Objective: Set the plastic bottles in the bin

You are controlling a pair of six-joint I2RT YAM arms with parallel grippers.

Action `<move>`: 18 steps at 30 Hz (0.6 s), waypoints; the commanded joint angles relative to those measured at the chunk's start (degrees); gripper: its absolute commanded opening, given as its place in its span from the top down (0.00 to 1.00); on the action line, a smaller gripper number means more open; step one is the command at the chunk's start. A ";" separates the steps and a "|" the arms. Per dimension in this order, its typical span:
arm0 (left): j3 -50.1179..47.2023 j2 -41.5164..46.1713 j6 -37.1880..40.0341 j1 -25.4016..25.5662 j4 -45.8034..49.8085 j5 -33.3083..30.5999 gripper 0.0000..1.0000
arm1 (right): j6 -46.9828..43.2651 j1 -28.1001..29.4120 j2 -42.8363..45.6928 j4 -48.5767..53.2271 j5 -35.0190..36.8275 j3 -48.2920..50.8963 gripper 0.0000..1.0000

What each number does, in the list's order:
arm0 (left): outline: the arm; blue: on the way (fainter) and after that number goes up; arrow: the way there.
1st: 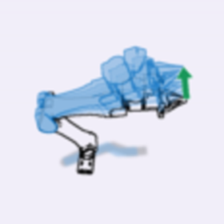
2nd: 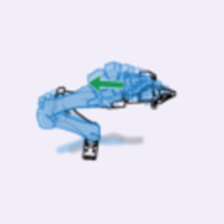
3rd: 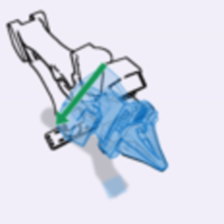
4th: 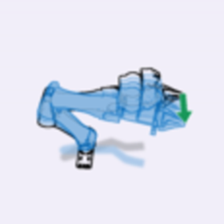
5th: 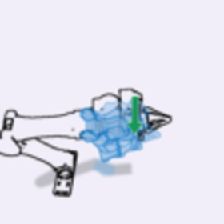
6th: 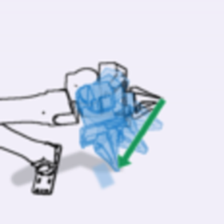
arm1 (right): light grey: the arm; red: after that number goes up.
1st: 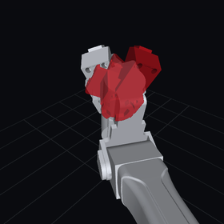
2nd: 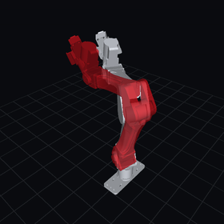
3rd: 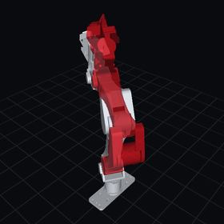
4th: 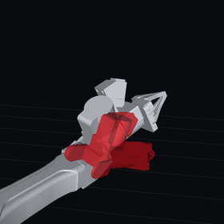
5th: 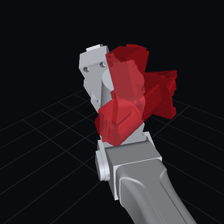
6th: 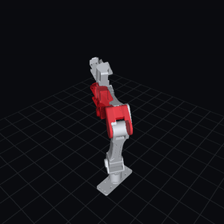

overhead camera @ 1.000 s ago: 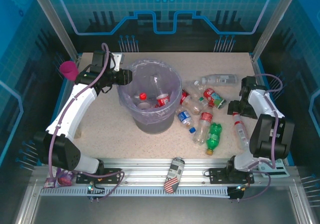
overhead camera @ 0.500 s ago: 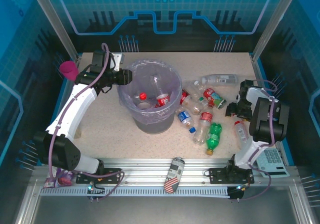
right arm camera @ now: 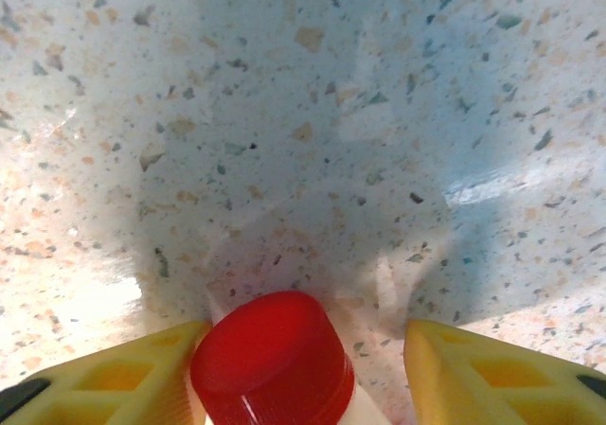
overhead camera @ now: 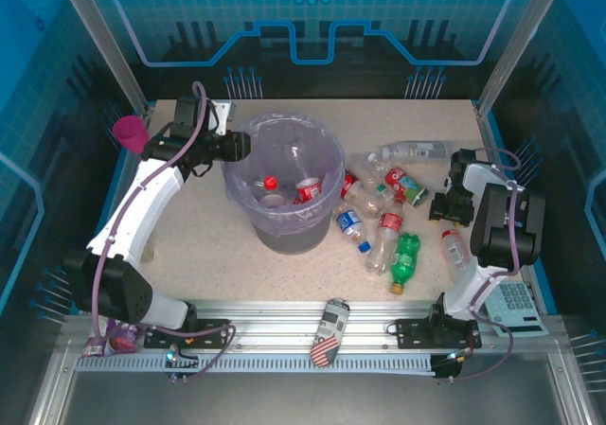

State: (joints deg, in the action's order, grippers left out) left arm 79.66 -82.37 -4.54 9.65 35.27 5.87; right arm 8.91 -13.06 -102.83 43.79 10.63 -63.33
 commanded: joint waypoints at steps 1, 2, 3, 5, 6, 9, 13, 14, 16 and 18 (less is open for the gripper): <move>-3.00 -1.90 0.24 0.09 3.88 -1.45 0.51 | 0.30 0.29 -0.20 -0.85 2.38 -0.14 0.48; -2.96 -1.88 0.28 0.04 3.92 -1.43 0.51 | 0.24 0.27 0.05 -0.95 2.39 -0.01 0.50; -2.99 -1.88 0.27 0.08 3.86 -1.46 0.51 | 0.27 0.25 0.33 -1.15 2.47 0.09 0.52; -2.94 -1.88 0.19 0.11 3.93 -1.41 0.51 | 0.30 0.24 0.91 -1.34 2.64 0.09 0.54; -2.94 -1.84 0.20 0.06 3.89 -1.45 0.51 | 0.19 0.20 1.20 -1.43 2.70 0.14 0.55; -2.95 -1.86 0.26 0.07 3.93 -1.55 0.51 | -0.07 0.17 2.22 -1.51 2.64 -0.28 0.57; -3.01 -1.98 0.25 0.06 4.02 -1.56 0.51 | -0.36 -0.04 3.71 -1.48 2.42 -1.29 0.63; -2.99 -2.00 0.25 0.06 3.98 -1.55 0.51 | -0.38 -0.12 4.17 -1.51 2.27 -1.52 0.64; -2.99 -2.05 0.23 0.09 4.00 -1.64 0.51 | -0.61 -0.28 4.81 -1.60 1.96 -2.09 0.65; -3.01 -2.09 0.39 0.06 3.98 -1.74 0.51 | -0.76 -0.47 5.17 -1.59 1.74 -2.54 0.67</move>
State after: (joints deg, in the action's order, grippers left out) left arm 79.64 -82.39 -4.54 9.65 35.27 5.87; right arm 8.71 -13.15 -99.57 42.39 12.43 -63.83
